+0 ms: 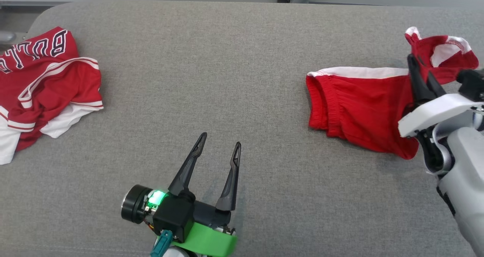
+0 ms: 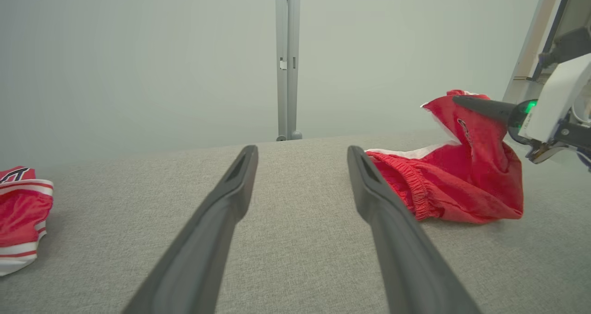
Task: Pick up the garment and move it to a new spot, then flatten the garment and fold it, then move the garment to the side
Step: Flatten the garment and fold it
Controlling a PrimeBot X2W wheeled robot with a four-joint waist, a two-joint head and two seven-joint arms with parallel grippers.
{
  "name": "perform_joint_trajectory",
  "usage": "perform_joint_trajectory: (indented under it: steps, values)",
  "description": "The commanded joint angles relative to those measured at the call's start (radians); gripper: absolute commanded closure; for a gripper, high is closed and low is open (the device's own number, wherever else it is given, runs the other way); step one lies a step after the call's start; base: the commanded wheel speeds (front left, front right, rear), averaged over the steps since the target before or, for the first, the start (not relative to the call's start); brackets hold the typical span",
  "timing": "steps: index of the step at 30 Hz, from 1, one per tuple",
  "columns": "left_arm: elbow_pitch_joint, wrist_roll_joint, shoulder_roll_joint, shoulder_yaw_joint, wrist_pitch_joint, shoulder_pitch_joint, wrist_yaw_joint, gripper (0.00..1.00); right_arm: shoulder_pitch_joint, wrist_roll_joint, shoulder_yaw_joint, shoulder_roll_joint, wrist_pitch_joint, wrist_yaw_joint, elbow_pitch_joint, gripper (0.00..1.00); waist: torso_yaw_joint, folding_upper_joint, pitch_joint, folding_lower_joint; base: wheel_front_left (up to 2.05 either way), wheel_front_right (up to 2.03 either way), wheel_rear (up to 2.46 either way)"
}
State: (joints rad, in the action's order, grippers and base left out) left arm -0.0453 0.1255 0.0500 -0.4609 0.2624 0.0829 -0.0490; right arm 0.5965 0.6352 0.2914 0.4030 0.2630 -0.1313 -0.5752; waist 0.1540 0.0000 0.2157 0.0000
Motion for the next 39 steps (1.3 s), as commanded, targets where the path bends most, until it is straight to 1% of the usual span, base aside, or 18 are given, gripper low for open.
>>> perform_joint_trajectory:
  steps: [1, 4, 8, 12, 14, 17, 18, 19, 20, 21, 22, 26, 30, 35, 39]
  values:
    - [-0.001, 0.002, 0.001, 0.002, 0.002, -0.009, -0.004, 0.00, 0.015, -0.013, 0.019, -0.011, 0.003, 0.001, 0.010, 1.00, 0.008, 0.0000, 0.003, 0.0000, 0.00, 0.00, 0.00]
    - [-0.002, 0.003, 0.001, 0.000, 0.002, -0.004, -0.003, 0.00, 0.036, -0.025, 0.089, -0.036, 0.003, 0.001, 0.026, 1.00, 0.019, 0.0000, 0.009, 0.0000, 0.00, 0.00, 0.00]
    - [-0.004, 0.012, 0.001, -0.005, 0.002, 0.003, -0.009, 0.00, 0.045, -0.034, 0.180, -0.044, -0.017, 0.001, 0.055, 1.00, 0.035, 0.0000, 0.017, 0.0000, 0.00, 0.00, 0.00]
    - [-0.008, 0.022, 0.001, -0.003, 0.002, 0.005, -0.017, 0.00, 0.027, -0.043, 0.247, -0.029, -0.056, 0.001, 0.085, 1.00, 0.041, 0.0000, 0.024, 0.0000, 0.00, 0.00, 0.00]
    - [-0.010, 0.027, 0.001, -0.003, 0.002, 0.004, -0.021, 0.00, 0.022, -0.050, 0.276, -0.026, -0.070, 0.001, 0.098, 0.96, 0.039, 0.0000, 0.027, 0.0000, 0.00, 0.00, 0.00]
    - [-0.010, 0.035, 0.001, -0.012, 0.002, 0.008, -0.025, 0.00, 0.014, -0.055, 0.307, -0.023, -0.087, 0.001, 0.104, 1.00, 0.037, 0.0000, 0.029, 0.0000, 0.00, 0.00, 0.00]
    - [-0.011, 0.036, 0.001, -0.013, 0.002, 0.010, -0.026, 0.00, 0.010, -0.056, 0.316, -0.024, -0.091, 0.001, 0.104, 0.99, 0.036, 0.0000, 0.029, 0.0000, 0.00, 0.00, 0.00]
    - [-0.011, 0.037, 0.001, -0.015, 0.002, 0.012, -0.026, 0.00, 0.006, -0.056, 0.327, -0.026, -0.093, 0.001, 0.105, 0.93, 0.036, 0.0000, 0.030, 0.0000, 0.00, 0.00, 0.00]
    - [-0.011, 0.038, 0.001, -0.016, 0.002, 0.014, -0.028, 0.00, 0.000, -0.054, 0.339, -0.028, -0.095, 0.001, 0.106, 0.70, 0.035, 0.0000, 0.031, 0.0000, 0.00, 0.00, 0.00]
    - [-0.011, 0.039, 0.001, -0.017, 0.002, 0.015, -0.030, 0.00, -0.003, -0.052, 0.347, -0.030, -0.096, 0.001, 0.108, 0.26, 0.033, 0.0000, 0.031, 0.0000, 0.00, 0.00, 0.00]
    - [-0.011, 0.040, 0.001, -0.017, 0.002, 0.016, -0.031, 0.00, -0.005, -0.048, 0.352, -0.032, -0.091, 0.001, 0.111, 0.00, 0.032, 0.0000, 0.031, 0.0000, 0.00, 0.00, 0.00]
    - [-0.007, 0.036, 0.001, -0.009, 0.002, 0.016, -0.031, 0.00, -0.021, -0.024, 0.386, -0.038, -0.066, 0.001, 0.158, 0.00, 0.023, 0.0000, 0.027, 0.0000, 0.00, 0.00, 0.00]
    - [-0.003, 0.029, 0.001, -0.002, 0.002, 0.009, -0.030, 0.00, -0.037, -0.012, 0.378, -0.026, -0.036, 0.001, 0.203, 0.00, 0.009, 0.0000, 0.017, 0.0000, 0.00, 0.00, 0.00]
    - [-0.008, 0.019, 0.001, 0.017, 0.002, -0.007, -0.031, 0.00, -0.079, -0.087, 0.292, -0.013, -0.004, 0.001, 0.244, 0.00, -0.024, 0.0000, -0.004, 0.0000, 0.00, 0.00, 0.00]
    - [-0.012, 0.018, 0.001, 0.045, 0.002, -0.018, -0.037, 0.00, -0.134, -0.156, 0.174, -0.038, 0.004, 0.001, 0.267, 0.00, -0.057, 0.0000, -0.020, 0.0000, 0.00, 0.00, 0.00]
